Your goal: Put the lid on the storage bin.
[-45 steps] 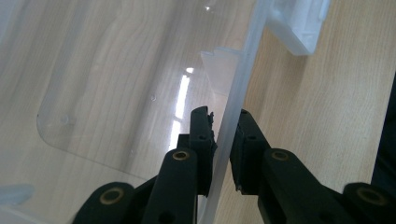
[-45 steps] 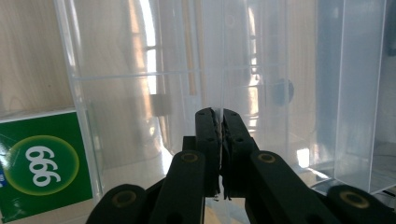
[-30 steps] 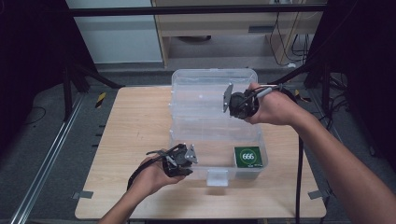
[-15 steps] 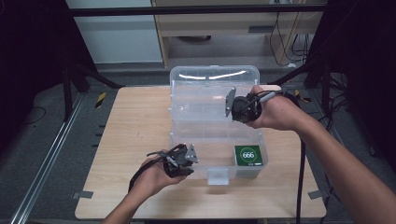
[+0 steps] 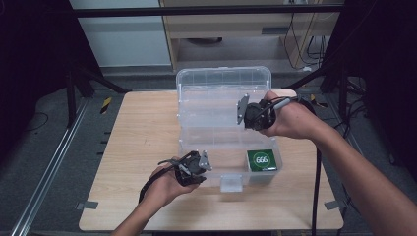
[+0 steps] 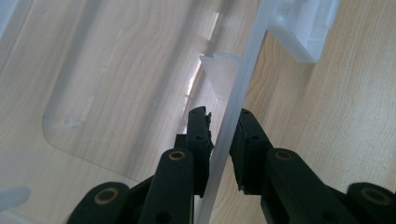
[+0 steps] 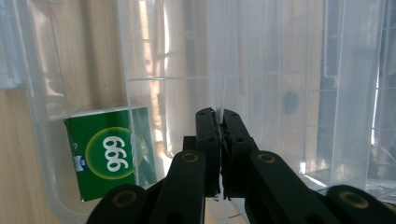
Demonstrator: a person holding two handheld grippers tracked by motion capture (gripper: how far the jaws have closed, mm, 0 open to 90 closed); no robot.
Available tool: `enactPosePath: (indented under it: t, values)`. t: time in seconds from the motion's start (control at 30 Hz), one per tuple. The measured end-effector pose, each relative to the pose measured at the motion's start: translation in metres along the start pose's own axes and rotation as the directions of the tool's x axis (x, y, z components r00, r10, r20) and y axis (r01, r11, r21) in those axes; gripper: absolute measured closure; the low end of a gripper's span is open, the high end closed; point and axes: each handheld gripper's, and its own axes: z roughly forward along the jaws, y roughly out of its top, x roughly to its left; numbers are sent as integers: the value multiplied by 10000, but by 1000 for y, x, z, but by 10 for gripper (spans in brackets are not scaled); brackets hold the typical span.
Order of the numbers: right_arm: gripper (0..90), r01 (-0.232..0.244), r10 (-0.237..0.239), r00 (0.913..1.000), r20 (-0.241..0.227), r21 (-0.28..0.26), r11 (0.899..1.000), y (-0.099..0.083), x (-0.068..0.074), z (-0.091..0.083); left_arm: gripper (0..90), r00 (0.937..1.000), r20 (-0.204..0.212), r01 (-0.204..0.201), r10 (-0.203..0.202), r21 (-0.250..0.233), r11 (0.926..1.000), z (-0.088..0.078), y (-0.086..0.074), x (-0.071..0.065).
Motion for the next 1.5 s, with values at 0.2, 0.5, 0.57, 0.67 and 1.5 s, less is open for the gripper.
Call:
enactPosePath:
  t: [0.2, 0.5, 0.57, 0.67, 1.5]
  values:
    - [873, 78, -78, 10000, -31, -64, 9999, -2, 9, -3, 774, 10000, -63, -14, 14, 8, 10000, 0, 0, 0]
    - [872, 0, -3, 10000, -88, -285, 9996, -8, 21, -4, 771, 9999, -146, -46, 46, -23, 10000, 1, 0, -1]
    - [871, -23, 19, 9999, -119, -354, 9994, -9, 22, -3, 771, 9999, -153, -55, 54, -26, 10000, 1, 0, -1]
    - [869, -15, 12, 9999, -109, -261, 9997, -9, 24, -4, 771, 9999, -157, -58, 58, -36, 10000, 1, 0, -1]
    - [859, -7, -2, 9999, -156, -543, 9985, -15, 37, -3, 762, 9996, -247, 148, -153, -193, 9997, 1, -3, -5]
